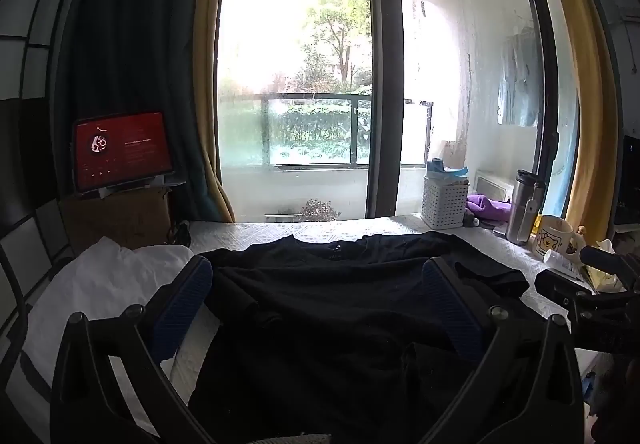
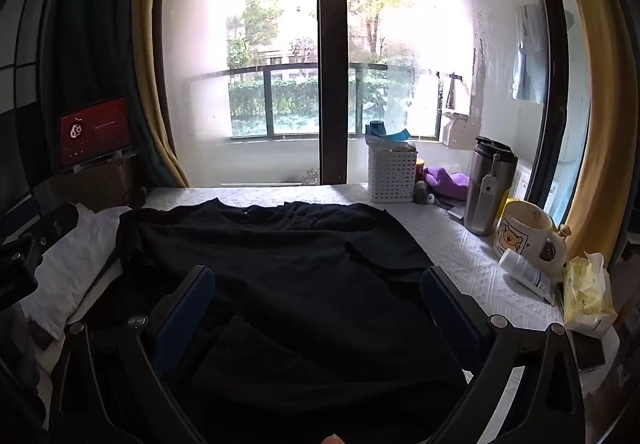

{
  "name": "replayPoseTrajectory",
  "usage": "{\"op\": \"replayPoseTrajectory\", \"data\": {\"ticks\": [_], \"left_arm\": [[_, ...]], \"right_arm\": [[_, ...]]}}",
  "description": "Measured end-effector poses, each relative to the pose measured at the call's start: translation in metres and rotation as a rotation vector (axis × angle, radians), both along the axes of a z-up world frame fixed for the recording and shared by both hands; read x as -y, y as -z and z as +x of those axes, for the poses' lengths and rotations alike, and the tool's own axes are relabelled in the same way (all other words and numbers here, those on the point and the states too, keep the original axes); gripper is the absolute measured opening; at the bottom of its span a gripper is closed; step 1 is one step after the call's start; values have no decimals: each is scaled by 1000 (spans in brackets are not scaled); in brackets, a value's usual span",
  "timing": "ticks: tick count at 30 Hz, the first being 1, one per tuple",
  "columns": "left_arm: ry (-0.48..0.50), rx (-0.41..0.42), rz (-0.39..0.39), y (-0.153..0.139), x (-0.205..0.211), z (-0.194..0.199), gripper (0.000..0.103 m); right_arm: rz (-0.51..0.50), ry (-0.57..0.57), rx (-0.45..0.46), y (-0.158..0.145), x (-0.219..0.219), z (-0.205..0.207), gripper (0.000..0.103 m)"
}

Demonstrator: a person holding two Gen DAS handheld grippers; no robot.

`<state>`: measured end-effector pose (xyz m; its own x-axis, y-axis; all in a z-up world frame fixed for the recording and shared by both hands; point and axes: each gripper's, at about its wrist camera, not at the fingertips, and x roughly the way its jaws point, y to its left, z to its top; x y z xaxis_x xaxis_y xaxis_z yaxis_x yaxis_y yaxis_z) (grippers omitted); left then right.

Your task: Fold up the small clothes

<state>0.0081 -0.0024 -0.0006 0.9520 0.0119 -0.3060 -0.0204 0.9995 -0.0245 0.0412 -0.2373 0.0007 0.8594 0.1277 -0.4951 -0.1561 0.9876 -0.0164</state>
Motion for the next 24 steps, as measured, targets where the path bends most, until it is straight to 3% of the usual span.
{"op": "replayPoseTrajectory", "data": {"ticks": [24], "left_arm": [[-19,-16,-21,4,-9,2,103]], "right_arm": [[-11,3,-10,3,0,4,103]]}}
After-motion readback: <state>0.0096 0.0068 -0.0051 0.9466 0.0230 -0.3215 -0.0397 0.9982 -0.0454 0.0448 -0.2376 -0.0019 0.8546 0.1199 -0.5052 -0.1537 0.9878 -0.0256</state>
